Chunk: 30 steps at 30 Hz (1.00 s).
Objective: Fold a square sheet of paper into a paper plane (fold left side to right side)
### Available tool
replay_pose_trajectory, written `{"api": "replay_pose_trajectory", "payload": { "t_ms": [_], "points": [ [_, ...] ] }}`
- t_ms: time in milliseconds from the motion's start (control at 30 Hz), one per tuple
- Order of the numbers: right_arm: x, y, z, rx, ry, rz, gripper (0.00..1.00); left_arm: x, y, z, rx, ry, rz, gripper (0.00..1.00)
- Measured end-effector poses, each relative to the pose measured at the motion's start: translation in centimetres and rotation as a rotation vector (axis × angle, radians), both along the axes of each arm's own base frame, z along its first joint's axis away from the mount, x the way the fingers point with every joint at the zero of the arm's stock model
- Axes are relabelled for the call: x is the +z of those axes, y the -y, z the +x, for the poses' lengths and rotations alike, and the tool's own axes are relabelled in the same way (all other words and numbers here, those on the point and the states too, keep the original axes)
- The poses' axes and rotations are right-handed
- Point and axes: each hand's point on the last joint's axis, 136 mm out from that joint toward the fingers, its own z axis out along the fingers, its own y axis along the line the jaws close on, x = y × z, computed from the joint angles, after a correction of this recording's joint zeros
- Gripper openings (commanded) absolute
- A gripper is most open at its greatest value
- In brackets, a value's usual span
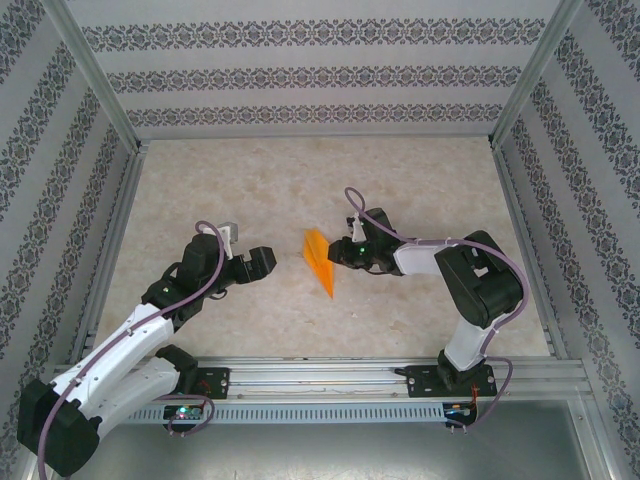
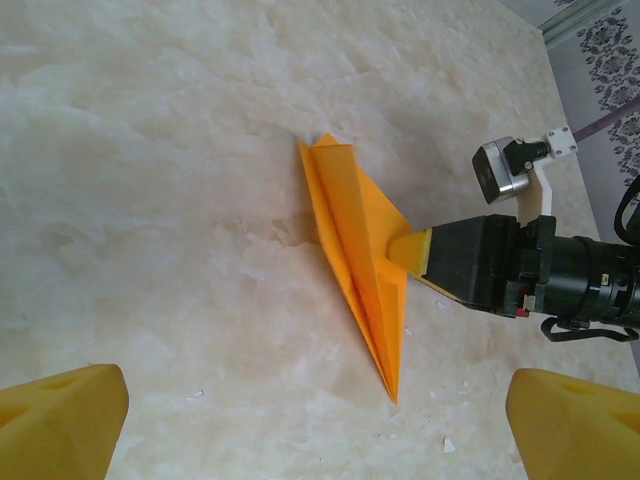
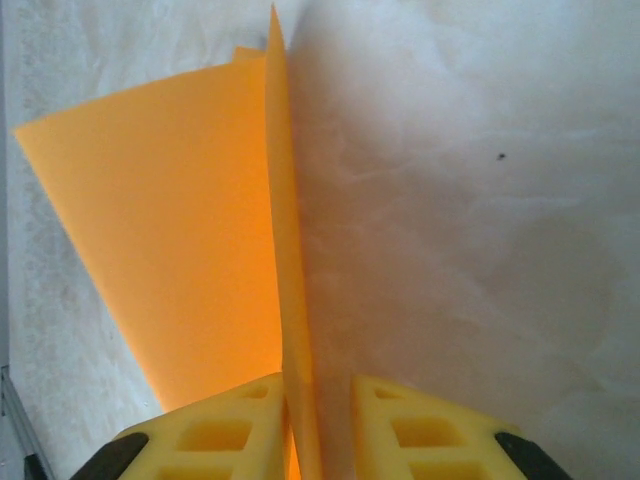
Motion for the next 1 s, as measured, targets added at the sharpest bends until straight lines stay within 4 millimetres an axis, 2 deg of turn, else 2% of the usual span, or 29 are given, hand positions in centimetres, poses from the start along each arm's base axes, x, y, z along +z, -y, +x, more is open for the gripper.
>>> {"api": "replay_pose_trajectory", "payload": {
  "t_ms": [300, 700, 1000],
  "points": [
    [-1.3, 1.1, -0.5, -0.011, -0.026, -0.073, 0.23, 0.0, 0.0, 0.0, 0.001, 0.0, -0.001, 0.97],
    [0.6, 1.1, -0.5, 0.0, 0.017, -0.065, 0.26, -0.1, 0.0, 0.0, 0.001, -0.002, 0.0, 0.97],
    [-0.1, 1.8, -1.3, 0.006, -0.01, -0.113, 0.3, -0.3, 0.1, 0.1, -0.002, -0.009, 0.001, 0.97]
  ]
}}
